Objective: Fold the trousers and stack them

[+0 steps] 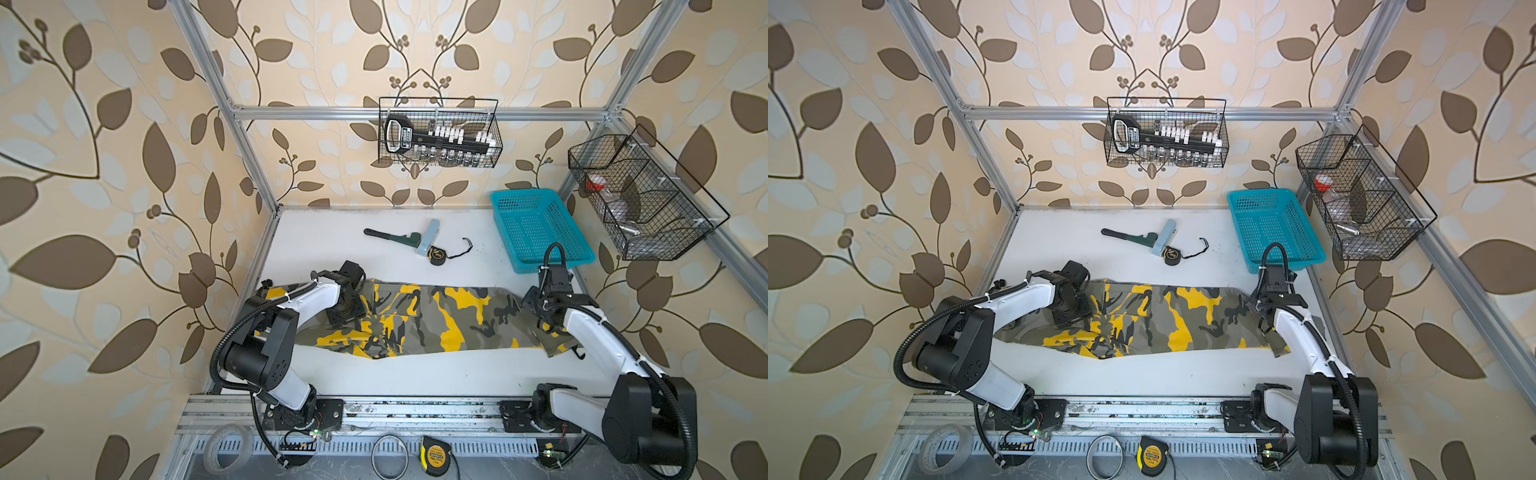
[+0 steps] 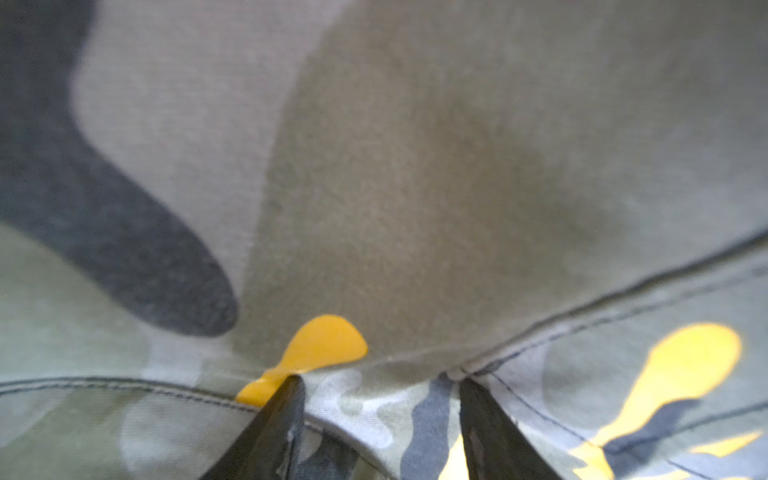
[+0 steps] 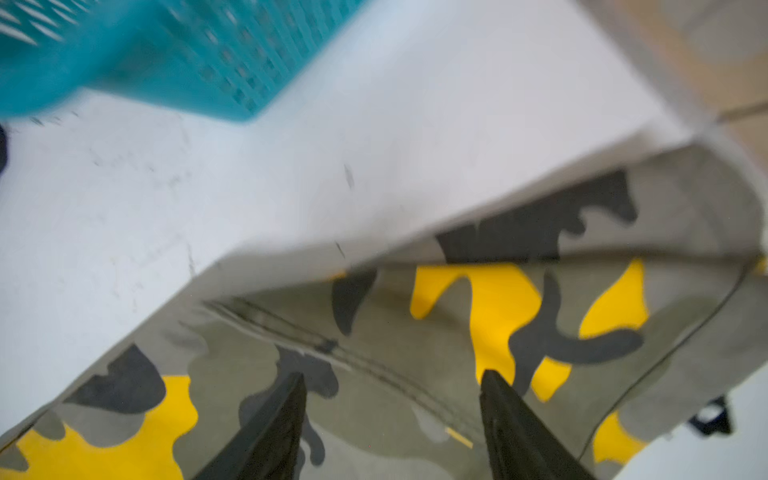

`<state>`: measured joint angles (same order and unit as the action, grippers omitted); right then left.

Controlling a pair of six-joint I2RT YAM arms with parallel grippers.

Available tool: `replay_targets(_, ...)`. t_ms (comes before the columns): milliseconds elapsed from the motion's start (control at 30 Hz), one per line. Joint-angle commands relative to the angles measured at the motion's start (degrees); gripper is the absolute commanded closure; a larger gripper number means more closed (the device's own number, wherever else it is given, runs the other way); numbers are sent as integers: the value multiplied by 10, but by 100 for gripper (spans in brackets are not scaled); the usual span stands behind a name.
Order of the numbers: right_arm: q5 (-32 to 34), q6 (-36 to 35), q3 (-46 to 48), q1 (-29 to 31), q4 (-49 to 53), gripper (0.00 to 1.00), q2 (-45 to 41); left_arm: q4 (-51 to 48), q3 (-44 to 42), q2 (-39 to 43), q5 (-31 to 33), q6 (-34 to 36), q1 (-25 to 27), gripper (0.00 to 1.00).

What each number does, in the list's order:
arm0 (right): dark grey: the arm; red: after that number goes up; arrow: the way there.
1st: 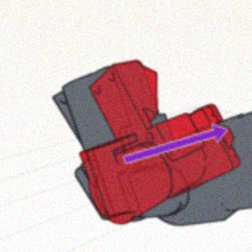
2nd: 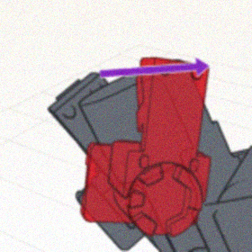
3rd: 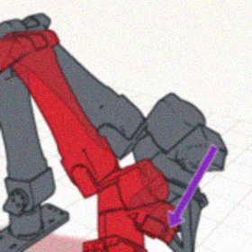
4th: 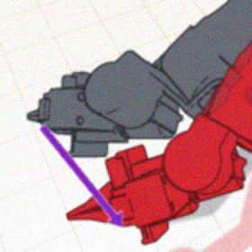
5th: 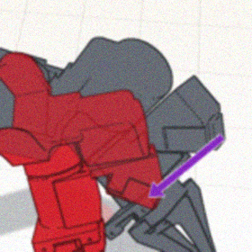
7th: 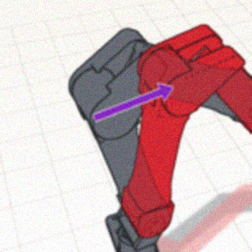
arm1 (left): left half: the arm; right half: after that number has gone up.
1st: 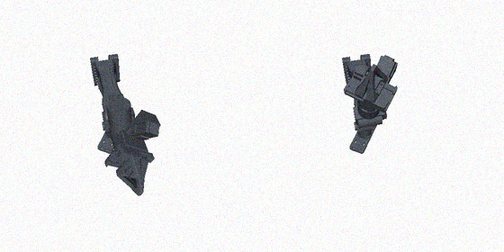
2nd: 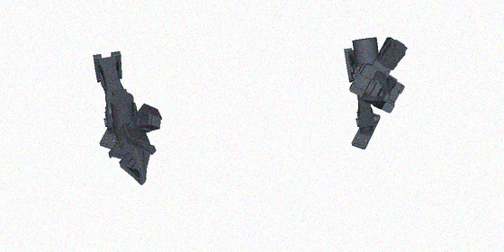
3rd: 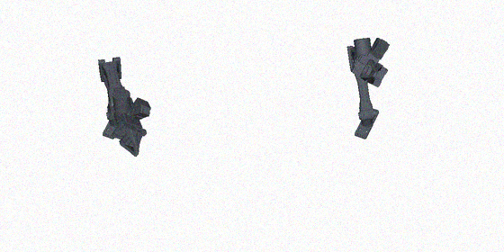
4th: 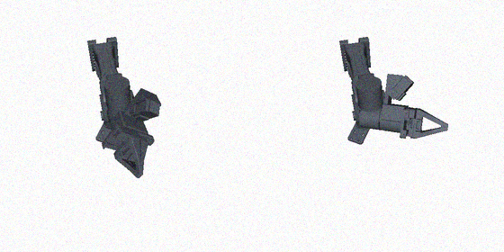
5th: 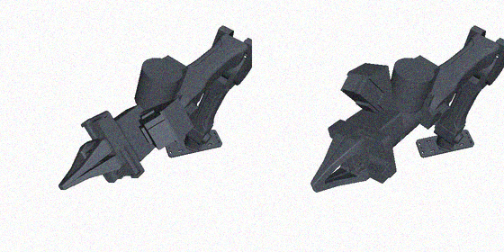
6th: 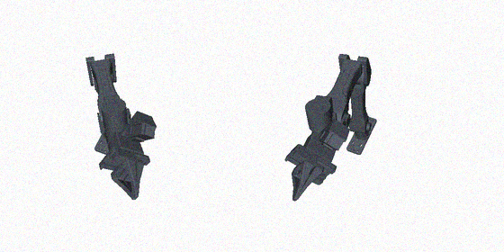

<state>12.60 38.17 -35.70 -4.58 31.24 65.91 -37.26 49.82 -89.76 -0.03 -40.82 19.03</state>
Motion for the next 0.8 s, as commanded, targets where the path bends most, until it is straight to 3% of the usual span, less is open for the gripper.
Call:
replay_targets(0, -102, 95, 65, -1, 11, 30, -34, -14, 6, 14, -22, -6, -4, 39)
replay_targets(67, -112, 116, 86, -9, -8, 26, -40, -17, 5, 24, -31, -5, -4, 38)
replay_targets(267, -96, 118, 116, -60, -63, 25, 8, -26, -3, 54, -33, -4, -3, 38)
replay_targets(533, -59, 80, 69, -73, -95, 35, 54, -14, -33, 21, 9, -11, -5, 38)
replay_targets(767, -2, 27, 32, -96, -107, 36, 80, -5, -72, 8, 40, -50, -11, 39)
